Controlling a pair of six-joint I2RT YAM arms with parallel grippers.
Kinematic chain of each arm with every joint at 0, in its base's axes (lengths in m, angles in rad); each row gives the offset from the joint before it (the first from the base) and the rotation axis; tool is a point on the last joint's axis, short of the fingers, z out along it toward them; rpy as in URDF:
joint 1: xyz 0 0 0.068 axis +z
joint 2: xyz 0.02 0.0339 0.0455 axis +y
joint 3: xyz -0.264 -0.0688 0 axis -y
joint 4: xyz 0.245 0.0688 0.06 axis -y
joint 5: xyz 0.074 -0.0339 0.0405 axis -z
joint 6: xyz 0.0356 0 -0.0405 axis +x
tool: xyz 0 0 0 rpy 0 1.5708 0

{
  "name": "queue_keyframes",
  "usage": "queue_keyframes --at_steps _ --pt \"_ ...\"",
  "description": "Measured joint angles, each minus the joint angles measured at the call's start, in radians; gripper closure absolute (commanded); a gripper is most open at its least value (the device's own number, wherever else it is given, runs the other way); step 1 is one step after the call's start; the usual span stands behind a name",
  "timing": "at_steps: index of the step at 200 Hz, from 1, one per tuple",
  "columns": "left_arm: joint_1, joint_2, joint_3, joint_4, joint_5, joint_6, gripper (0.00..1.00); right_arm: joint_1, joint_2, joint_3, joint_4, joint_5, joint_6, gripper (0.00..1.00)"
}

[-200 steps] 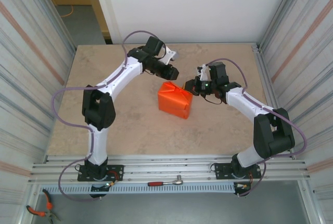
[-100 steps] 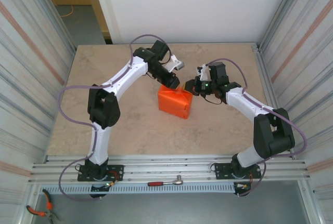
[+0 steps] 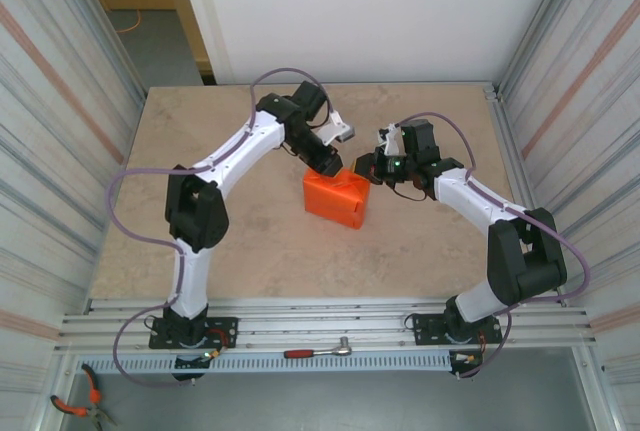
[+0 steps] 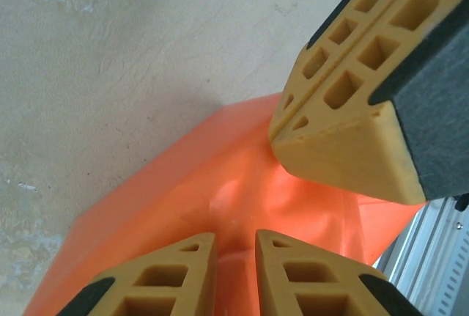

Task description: Wrap the gift box in paper

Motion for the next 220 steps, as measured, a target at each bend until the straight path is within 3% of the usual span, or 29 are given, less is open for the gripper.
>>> queue_keyframes --at_steps 76,159,185,220 --pt "-0.005 -0.080 -0.118 0.070 -0.035 -0.021 0.79 0.000 0.005 0.018 -0.029 0.000 0.000 1.00" --pt "-0.011 -0.154 -0.247 0.201 -0.075 -0.071 0.80 0.008 -0.067 0.081 -0.209 0.032 -0.003 1.00" --pt "-0.011 -0.155 -0.252 0.220 -0.082 -0.081 0.80 0.081 -0.171 0.068 -0.235 0.061 -0.004 1.00" --pt "-0.011 -0.156 -0.256 0.229 -0.090 -0.085 0.81 0.256 -0.280 -0.044 -0.229 0.137 0.005 1.00"
